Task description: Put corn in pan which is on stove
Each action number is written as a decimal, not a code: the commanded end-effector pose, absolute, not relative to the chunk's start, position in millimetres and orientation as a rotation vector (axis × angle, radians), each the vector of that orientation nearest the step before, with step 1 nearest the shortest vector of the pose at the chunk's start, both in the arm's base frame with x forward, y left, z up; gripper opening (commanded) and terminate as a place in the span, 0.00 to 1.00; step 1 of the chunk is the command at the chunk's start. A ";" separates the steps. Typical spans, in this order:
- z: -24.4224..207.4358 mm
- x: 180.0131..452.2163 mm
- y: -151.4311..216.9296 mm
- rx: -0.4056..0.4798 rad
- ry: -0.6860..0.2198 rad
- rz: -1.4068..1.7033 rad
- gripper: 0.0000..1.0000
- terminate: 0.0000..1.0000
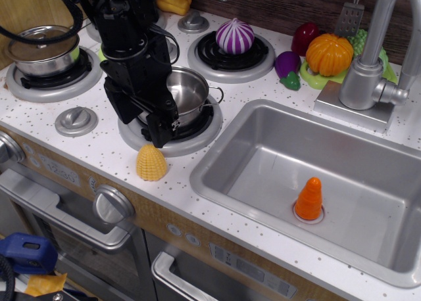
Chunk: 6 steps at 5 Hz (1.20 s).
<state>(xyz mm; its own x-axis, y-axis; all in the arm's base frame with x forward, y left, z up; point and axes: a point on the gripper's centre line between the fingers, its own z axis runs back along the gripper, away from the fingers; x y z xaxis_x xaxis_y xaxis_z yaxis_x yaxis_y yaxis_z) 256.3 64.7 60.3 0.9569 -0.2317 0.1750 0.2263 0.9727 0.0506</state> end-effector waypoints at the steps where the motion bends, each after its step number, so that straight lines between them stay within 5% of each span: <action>1: 60.3 256.3 64.7 0.030 -0.181 -0.232 1.00 0.00; 6: 23.5 258.6 75.6 0.036 -0.261 -0.193 1.00 0.00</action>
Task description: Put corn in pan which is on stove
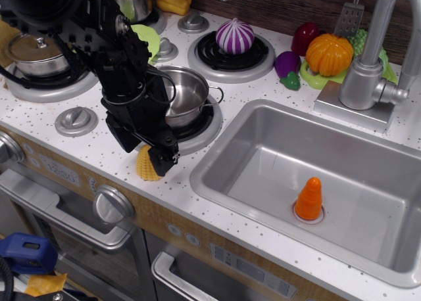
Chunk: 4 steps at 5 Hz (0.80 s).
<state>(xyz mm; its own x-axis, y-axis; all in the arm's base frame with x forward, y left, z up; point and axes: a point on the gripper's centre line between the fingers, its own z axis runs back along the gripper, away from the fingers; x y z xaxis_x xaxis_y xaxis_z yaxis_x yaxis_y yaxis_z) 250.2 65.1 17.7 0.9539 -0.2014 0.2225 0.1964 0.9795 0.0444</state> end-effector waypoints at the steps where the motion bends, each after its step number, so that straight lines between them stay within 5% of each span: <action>1: 24.9 262.0 77.6 0.006 -0.253 -0.183 1.00 0.00; 2: 25.1 263.0 75.6 0.003 -0.268 -0.166 0.00 0.00; 4: 44.0 264.7 71.1 0.013 -0.229 -0.159 0.00 0.00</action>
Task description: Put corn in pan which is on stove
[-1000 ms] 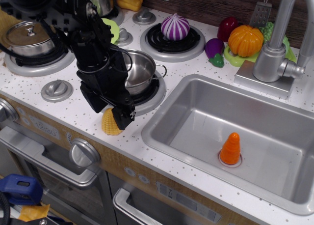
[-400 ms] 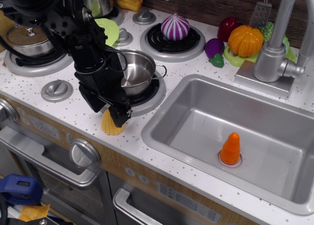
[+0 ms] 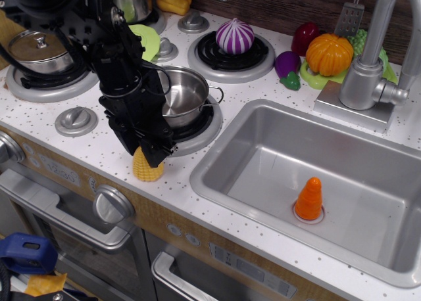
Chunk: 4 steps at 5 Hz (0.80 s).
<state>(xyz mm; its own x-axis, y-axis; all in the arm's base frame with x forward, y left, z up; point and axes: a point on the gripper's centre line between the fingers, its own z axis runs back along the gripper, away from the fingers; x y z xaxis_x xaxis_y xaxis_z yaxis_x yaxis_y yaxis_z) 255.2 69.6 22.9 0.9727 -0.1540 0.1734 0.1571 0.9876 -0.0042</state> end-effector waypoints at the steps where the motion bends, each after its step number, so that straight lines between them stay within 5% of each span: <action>1: 71.6 264.6 71.1 0.062 -0.188 -0.168 0.00 0.00; 2: 99.9 262.4 71.9 0.136 -0.189 -0.220 0.00 0.00; 4: 113.7 305.6 84.1 0.219 -0.261 -0.348 0.00 0.00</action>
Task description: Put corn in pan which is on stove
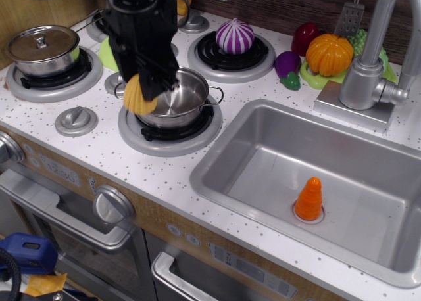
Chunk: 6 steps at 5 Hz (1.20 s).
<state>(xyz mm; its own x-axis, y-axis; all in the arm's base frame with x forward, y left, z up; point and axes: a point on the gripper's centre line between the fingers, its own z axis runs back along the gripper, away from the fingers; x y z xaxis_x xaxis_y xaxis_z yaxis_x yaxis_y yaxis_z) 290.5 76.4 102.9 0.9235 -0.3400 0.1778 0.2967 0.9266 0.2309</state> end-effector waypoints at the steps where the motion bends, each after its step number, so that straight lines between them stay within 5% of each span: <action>1: 106.3 327.4 91.2 0.184 -0.277 -0.400 0.00 0.00; 4: 76.2 352.3 101.9 0.110 -0.265 -0.493 0.00 0.00; 5: 76.2 352.3 101.9 0.110 -0.265 -0.493 1.00 0.00; 6: 76.2 352.3 101.9 0.110 -0.265 -0.493 1.00 1.00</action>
